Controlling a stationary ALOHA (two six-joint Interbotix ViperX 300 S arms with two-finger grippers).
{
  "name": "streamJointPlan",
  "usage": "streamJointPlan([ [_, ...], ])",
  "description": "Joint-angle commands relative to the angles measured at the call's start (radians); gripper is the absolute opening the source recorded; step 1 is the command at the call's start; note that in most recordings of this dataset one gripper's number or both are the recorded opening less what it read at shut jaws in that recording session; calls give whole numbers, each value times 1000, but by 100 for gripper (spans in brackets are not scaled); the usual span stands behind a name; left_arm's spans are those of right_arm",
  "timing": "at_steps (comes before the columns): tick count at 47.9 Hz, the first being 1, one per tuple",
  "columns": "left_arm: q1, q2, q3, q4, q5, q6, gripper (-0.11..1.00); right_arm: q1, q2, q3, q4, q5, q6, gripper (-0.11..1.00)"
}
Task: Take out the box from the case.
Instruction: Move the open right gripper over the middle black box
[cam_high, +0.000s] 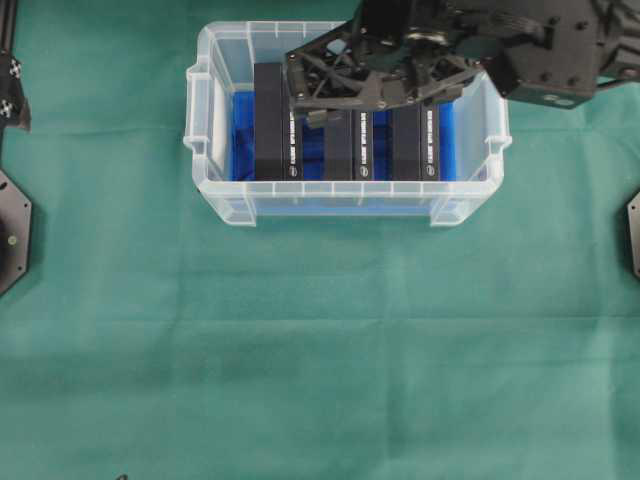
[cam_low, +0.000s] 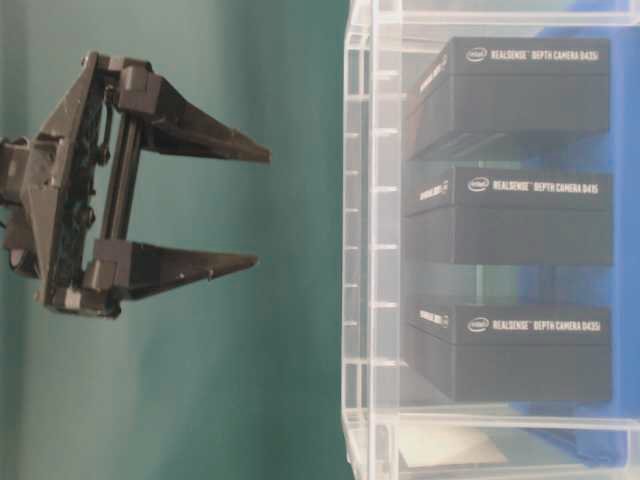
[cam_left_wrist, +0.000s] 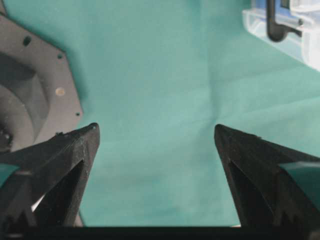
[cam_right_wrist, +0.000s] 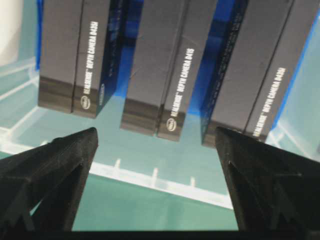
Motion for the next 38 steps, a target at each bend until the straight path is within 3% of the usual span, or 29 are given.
streamJointPlan([
  [1,0,-3,-12,2,2,2,95,5,-11,-26,3,-3,5,92],
  [38,0,0,-12,3,2,-2,95,5,5,-26,-5,-38,8,92],
])
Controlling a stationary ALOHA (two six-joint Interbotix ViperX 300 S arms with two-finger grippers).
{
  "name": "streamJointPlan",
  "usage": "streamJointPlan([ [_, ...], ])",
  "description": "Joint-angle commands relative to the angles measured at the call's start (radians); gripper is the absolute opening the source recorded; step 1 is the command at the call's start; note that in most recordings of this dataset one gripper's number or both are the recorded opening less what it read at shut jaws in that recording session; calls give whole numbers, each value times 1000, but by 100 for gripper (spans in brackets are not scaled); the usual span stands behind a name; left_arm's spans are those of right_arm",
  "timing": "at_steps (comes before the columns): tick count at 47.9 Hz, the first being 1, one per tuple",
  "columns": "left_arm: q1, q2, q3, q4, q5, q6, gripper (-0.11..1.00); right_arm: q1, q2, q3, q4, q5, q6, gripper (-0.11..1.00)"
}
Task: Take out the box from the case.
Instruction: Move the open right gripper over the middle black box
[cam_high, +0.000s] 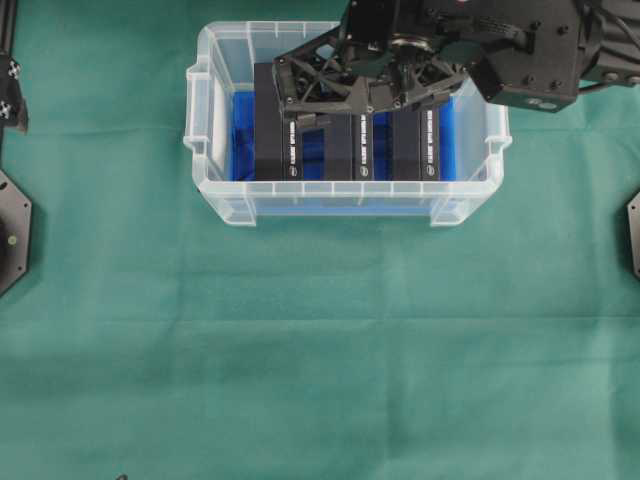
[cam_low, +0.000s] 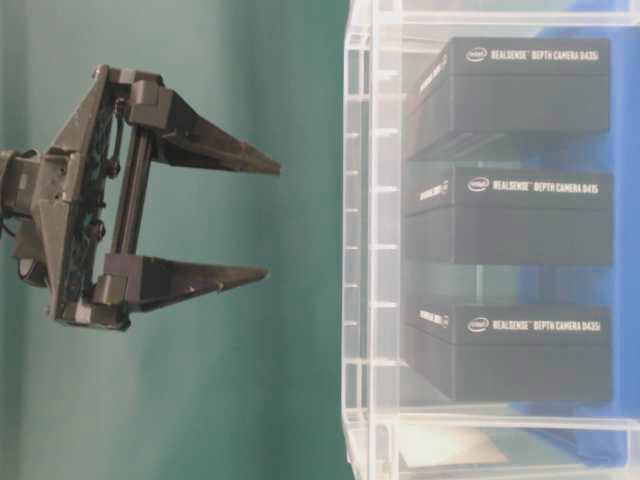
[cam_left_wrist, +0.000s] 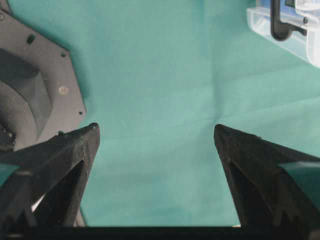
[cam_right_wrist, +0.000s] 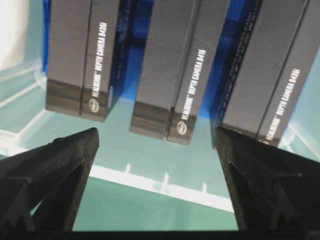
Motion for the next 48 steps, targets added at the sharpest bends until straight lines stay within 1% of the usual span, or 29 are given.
streamJointPlan([
  [1,0,0,-12,2,0,-2,95,3,-12,-23,-5,-15,2,92],
  [40,0,-2,-12,3,0,0,95,2,0,-23,-3,-11,3,92],
  [48,0,0,-12,3,0,0,95,0,8,-21,-20,-11,3,92],
])
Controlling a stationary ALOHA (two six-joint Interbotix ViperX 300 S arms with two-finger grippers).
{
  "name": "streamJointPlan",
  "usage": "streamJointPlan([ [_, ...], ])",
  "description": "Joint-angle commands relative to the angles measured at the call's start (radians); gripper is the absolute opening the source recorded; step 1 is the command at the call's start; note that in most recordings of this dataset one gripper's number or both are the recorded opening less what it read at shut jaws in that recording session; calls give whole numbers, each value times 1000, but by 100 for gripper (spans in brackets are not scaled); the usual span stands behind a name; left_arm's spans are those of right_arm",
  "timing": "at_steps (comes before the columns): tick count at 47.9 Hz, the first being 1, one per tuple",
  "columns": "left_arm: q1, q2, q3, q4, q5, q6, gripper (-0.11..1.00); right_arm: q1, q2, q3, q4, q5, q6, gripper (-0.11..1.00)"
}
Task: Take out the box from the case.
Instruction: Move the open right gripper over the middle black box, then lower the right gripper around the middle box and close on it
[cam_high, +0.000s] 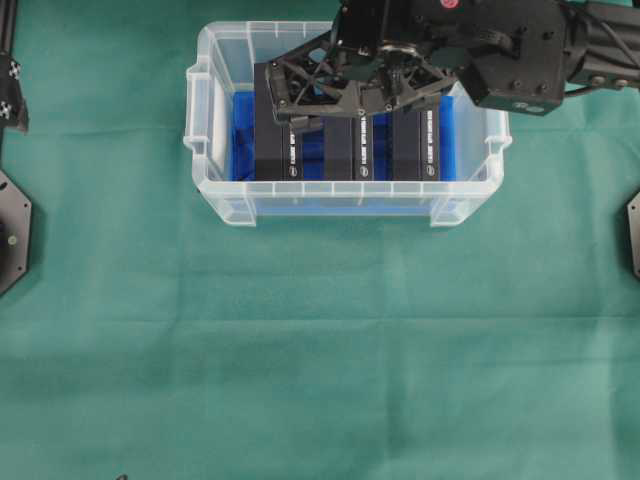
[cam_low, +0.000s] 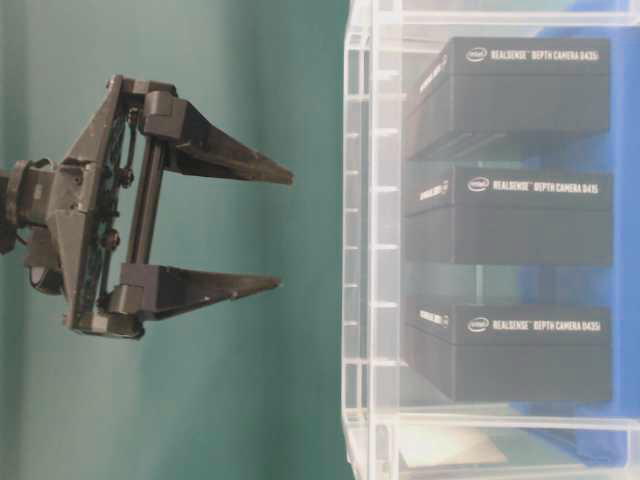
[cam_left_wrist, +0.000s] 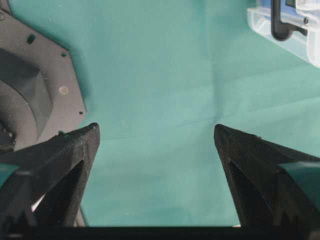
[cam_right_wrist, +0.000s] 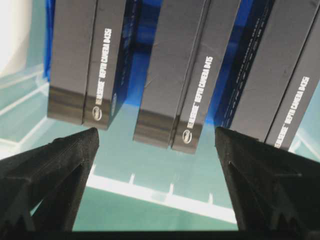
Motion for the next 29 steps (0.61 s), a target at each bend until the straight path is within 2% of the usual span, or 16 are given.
streamJointPlan([
  [1,2,-3,-12,2,-2,2,95,0,-12,-21,-12,-3,2,92],
  [13,0,-2,-11,5,-2,3,95,-8,9,-12,-35,-5,2,92],
  [29,0,-2,-11,5,-2,5,95,-18,18,34,-35,-15,2,92],
])
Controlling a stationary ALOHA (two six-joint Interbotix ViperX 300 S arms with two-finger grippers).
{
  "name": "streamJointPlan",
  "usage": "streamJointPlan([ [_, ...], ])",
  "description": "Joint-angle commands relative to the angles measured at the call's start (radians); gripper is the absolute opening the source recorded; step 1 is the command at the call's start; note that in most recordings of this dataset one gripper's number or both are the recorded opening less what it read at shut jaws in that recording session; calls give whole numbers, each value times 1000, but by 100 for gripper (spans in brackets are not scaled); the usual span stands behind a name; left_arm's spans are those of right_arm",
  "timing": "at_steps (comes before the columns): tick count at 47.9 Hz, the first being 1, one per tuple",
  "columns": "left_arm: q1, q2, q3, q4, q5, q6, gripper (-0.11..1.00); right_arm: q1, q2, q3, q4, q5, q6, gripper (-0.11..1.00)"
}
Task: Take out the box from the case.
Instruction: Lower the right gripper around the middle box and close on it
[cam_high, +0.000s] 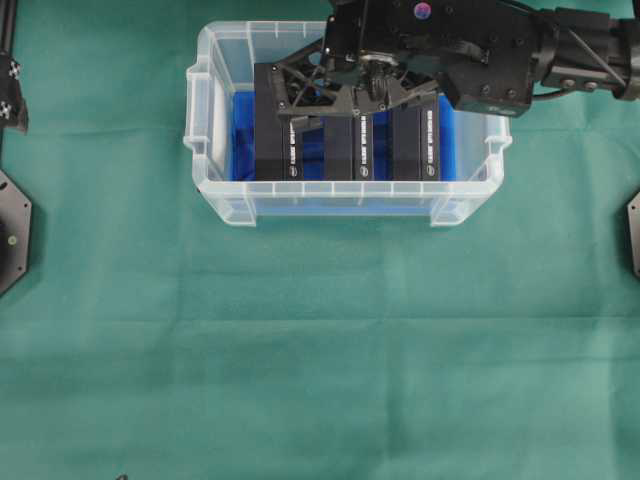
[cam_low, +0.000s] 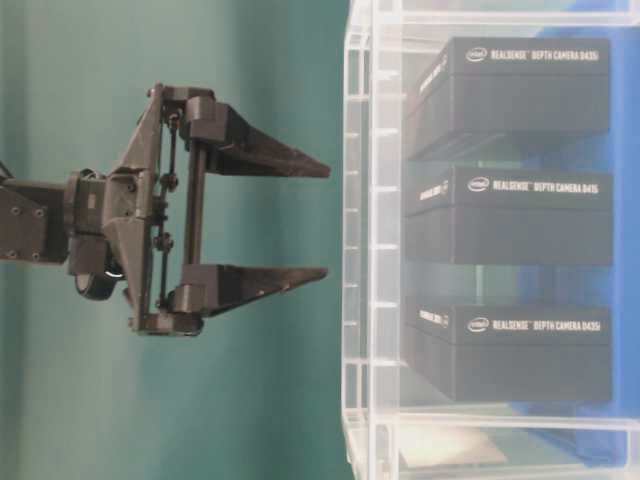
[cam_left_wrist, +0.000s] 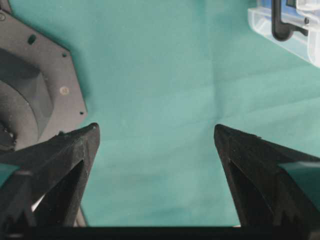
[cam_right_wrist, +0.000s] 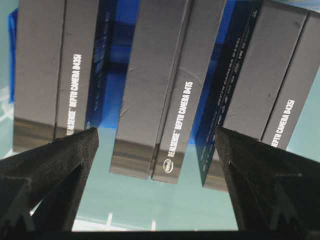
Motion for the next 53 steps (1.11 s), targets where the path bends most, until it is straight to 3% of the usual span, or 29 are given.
streamJointPlan([
  [1,2,-2,-11,3,-3,2,95,0,-20,3,-3,-14,2,92],
  [34,0,-3,-9,3,-3,2,95,-25,-20,149,6,-189,61,92],
  [53,0,-3,5,3,-3,3,95,-34,9,196,29,-262,61,92],
])
